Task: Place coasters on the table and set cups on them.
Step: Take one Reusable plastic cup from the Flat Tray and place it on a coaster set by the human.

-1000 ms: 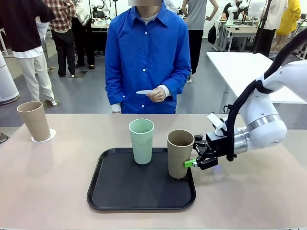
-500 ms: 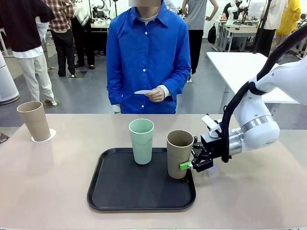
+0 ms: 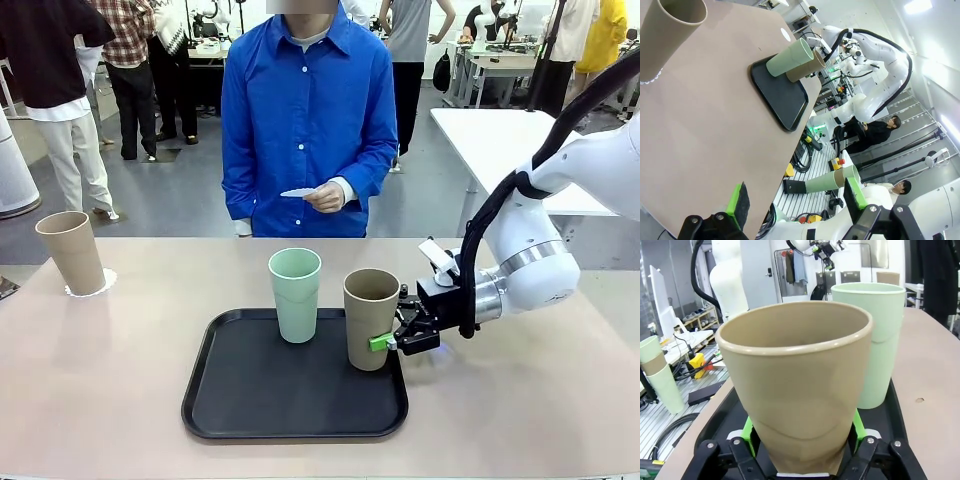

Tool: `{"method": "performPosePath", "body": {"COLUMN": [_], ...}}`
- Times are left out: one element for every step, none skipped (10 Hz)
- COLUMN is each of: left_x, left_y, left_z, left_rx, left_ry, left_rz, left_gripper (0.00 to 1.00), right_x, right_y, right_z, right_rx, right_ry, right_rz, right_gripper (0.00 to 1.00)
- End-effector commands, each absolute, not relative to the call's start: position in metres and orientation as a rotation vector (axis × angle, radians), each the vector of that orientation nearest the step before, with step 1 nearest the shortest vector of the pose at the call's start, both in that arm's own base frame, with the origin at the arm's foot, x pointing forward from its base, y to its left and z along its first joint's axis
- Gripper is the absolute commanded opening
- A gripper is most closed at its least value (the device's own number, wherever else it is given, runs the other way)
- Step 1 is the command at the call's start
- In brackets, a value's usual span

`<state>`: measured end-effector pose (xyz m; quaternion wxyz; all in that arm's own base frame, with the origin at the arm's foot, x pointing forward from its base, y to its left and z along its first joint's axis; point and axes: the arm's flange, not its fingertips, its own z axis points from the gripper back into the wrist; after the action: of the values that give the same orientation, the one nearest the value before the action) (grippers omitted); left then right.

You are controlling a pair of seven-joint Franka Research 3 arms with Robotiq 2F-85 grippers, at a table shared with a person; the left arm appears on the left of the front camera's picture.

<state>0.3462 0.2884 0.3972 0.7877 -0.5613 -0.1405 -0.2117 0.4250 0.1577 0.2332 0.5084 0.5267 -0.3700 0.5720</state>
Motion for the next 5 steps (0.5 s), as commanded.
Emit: {"method": "performPosePath", "body": {"left_x": [0.346,0.346,0.346,0.346,0.346], "left_y": [0.289,0.289,0.289,0.289,0.289], "left_z": [0.399,0.399,0.399,0.399,0.399], "left_rx": [-1.207,-1.207,-1.207,-1.207,-1.207], "left_ry": [-0.303,-0.303,-0.303,-0.303,-0.303], "left_rz": [-0.452,-0.452,-0.452,-0.452,-0.452], "left_gripper": [1.0,1.0,1.0,1.0,1.0], "right_x": [0.421,0.415,0.41,0.409,0.409], "right_y": [0.159,0.158,0.158,0.159,0.163], "right_z": [0.252,0.288,0.332,0.369,0.4], "right_rx": [1.239,1.237,1.232,1.231,1.232], "right_ry": [-0.978,-1.037,-1.064,-1.068,-1.054], "right_rz": [1.267,1.224,1.222,1.222,1.215], "right_gripper": [0.0,0.0,0.0,0.0,0.0]}}
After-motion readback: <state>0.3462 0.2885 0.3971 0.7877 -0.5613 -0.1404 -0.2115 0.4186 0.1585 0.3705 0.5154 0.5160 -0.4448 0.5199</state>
